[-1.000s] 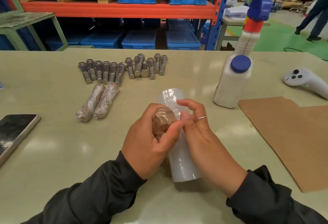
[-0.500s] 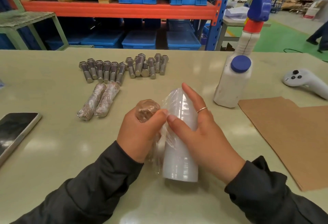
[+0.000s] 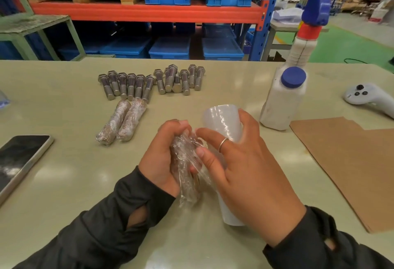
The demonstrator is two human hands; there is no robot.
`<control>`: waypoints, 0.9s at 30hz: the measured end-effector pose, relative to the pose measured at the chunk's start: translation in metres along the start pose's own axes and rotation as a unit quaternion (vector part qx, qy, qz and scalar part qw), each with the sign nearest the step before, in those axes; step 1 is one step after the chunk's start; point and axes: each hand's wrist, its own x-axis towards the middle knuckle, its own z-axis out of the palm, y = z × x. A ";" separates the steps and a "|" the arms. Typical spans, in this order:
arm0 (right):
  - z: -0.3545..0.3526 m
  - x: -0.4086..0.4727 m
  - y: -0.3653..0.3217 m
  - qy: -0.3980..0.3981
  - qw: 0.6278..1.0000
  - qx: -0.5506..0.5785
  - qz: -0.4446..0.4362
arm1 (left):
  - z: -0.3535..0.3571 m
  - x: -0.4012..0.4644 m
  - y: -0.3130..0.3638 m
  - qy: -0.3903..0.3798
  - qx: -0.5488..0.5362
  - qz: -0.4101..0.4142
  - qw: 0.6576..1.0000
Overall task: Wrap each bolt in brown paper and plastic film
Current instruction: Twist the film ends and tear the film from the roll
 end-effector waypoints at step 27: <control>0.008 0.000 -0.002 0.043 0.997 -0.022 0.059 | 0.001 0.003 -0.007 0.054 0.092 0.059 0.993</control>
